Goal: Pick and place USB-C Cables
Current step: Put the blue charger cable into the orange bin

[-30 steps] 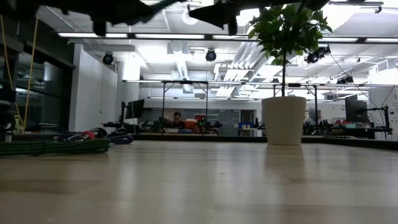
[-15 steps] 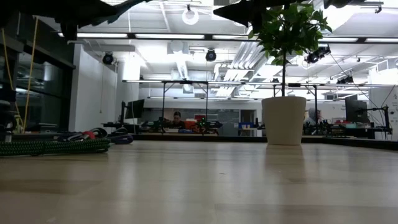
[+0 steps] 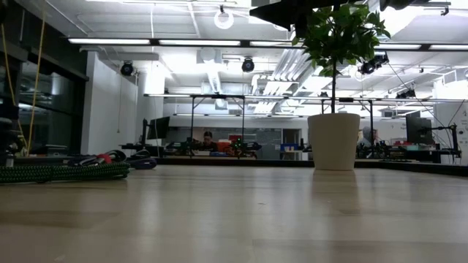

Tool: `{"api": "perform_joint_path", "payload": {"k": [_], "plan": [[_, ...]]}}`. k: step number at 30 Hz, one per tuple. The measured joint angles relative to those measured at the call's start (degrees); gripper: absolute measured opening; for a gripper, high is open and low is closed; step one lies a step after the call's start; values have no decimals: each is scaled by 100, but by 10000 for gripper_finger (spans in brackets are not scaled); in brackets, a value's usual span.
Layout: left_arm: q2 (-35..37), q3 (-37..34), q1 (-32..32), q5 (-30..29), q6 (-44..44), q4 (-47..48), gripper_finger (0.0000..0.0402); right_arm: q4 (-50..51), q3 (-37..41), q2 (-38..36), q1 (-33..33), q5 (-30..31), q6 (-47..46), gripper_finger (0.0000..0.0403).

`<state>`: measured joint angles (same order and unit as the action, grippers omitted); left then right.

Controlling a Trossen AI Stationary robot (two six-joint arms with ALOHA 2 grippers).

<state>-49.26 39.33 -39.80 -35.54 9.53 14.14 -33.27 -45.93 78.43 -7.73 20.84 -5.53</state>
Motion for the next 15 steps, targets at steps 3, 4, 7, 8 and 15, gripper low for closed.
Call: {"api": "perform_joint_path", "payload": {"k": [3,4,7,8,15], "plan": [[-704,880,-466,23,1018,1659,0,1,0,0,0,0,-1,273],[-955,1142,-597,76,1372,2167,0,3,0,0,0,0,-1,273],[-1682,1828,-938,309,2303,3311,0,3,0,0,0,0,1,273],[-1897,2013,-1033,415,2571,3600,0,6,0,0,0,0,1,273],[-2848,2669,-1509,1550,4057,4605,0,93,0,2,0,0,1,273]]}}
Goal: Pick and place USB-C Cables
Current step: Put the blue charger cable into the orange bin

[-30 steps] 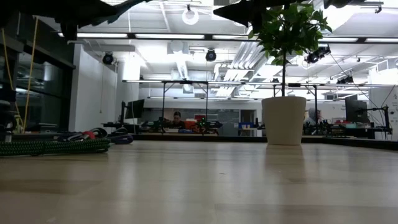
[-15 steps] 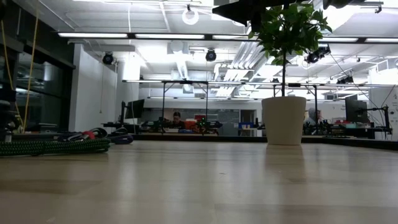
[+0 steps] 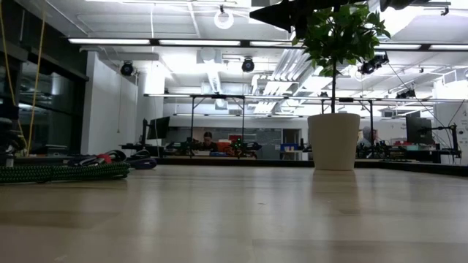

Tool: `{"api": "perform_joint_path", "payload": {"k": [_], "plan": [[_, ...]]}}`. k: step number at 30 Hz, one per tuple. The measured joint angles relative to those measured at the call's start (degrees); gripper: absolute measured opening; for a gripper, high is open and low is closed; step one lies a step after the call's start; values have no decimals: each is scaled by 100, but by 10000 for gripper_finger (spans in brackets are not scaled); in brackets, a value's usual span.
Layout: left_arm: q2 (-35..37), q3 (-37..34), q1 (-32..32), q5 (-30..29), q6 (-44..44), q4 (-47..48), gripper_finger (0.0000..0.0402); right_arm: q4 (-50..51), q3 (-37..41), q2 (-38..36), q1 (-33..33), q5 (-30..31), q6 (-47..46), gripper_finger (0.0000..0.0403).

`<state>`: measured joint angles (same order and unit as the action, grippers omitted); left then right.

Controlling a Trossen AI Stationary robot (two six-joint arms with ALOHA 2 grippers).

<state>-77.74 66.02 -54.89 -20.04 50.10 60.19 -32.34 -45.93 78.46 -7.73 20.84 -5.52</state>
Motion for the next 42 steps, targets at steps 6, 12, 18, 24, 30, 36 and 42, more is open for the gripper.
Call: {"api": "perform_joint_path", "payload": {"k": [6,12,18,24,30,36,42], "plan": [[-260,4,-444,477,970,-78,0,44,0,0,-4,0,-13,273],[-473,-94,-779,151,1019,-815,0,135,0,2,-4,-2,-111,273],[-911,-346,-720,137,1136,-816,0,225,0,4,-4,-2,-215,273],[-1239,-554,-614,313,1205,-1204,0,301,0,4,-4,-2,-216,273],[-1395,-557,-617,314,1103,-1707,0,301,0,4,-4,-2,-210,273],[-1668,-557,-613,327,1121,-1701,0,299,0,4,-4,-1,-201,273],[-1922,-557,-567,592,1120,-1688,1,299,0,4,-4,0,-199,273]]}}
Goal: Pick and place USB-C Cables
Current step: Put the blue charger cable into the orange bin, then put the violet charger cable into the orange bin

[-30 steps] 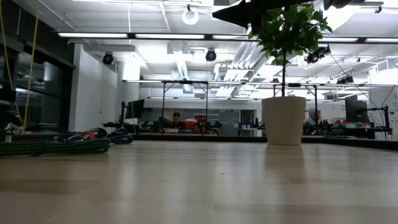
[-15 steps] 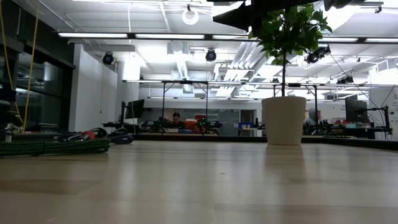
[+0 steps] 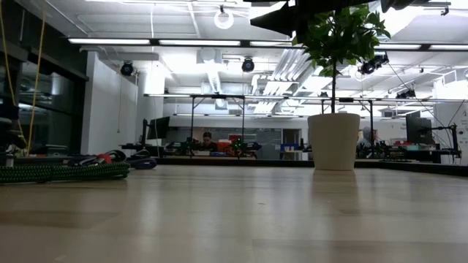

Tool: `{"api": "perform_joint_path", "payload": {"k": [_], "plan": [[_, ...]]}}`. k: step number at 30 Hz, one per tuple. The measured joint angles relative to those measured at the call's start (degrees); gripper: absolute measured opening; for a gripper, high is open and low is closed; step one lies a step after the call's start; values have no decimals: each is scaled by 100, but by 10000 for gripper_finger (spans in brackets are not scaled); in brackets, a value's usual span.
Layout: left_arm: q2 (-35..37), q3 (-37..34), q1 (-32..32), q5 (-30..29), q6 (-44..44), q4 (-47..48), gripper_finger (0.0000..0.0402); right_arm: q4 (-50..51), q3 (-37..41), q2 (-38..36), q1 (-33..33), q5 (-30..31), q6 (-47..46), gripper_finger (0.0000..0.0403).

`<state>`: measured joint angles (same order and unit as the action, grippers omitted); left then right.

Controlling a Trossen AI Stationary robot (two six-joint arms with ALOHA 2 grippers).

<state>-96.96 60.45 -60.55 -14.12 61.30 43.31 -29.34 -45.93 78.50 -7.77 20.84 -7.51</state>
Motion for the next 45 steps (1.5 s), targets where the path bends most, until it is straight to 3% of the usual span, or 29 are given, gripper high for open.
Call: {"api": "perform_joint_path", "payload": {"k": [10,16,31,36,40,45], "plan": [[-71,0,219,88,-149,20,20,-2,0,0,0,2,0,273],[-71,0,379,451,-147,20,42,-2,-2,0,0,2,0,273],[-69,0,663,830,-191,35,133,-2,-2,0,0,2,0,273],[-66,0,790,1217,-400,36,158,-2,-2,0,0,2,-6,273],[17,108,921,1679,-694,97,162,-3,-2,0,0,2,0,273],[510,430,1032,1417,-1122,428,160,-2,-2,0,0,2,0,273]]}}
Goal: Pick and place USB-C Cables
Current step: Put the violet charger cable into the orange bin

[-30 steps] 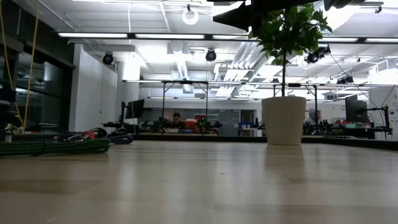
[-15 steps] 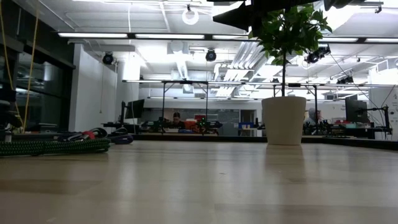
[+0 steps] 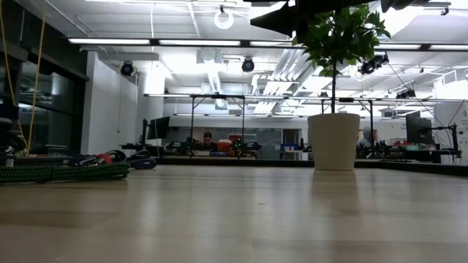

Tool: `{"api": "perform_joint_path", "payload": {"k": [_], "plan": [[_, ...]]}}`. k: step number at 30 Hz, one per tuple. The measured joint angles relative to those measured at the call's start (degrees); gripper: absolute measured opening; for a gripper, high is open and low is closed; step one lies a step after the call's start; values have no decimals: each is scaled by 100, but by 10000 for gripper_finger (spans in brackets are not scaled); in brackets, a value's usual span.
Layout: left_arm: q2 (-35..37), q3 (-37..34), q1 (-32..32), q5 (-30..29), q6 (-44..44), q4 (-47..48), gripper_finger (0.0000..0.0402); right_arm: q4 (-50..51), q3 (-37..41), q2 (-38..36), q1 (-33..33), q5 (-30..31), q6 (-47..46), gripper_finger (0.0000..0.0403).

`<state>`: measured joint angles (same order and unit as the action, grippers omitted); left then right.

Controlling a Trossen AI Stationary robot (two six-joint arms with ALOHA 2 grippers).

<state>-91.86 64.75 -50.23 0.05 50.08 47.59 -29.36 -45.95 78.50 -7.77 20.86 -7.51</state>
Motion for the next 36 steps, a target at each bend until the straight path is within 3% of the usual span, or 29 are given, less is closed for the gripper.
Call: {"api": "perform_joint_path", "payload": {"k": [4,11,15,20,28,32,36], "plan": [[732,164,74,-1049,-633,47,159,0,0,0,0,0,0,273],[2094,145,505,-4215,-2296,177,159,13,-2,0,0,0,-7,273],[2879,-342,1175,-5070,-2748,-33,159,34,-2,0,0,0,-3,273],[3890,-1818,2189,-4916,-3200,-1559,159,63,-2,0,1,0,-11,273],[4827,-4255,3065,-4136,-4348,-5769,159,94,-2,0,0,0,0,273],[4924,-4757,3282,-3936,-4600,-7043,159,117,-2,0,0,0,-3,273],[4923,-4806,3378,-3927,-4686,-7188,159,178,-2,0,0,0,-2,273]]}}
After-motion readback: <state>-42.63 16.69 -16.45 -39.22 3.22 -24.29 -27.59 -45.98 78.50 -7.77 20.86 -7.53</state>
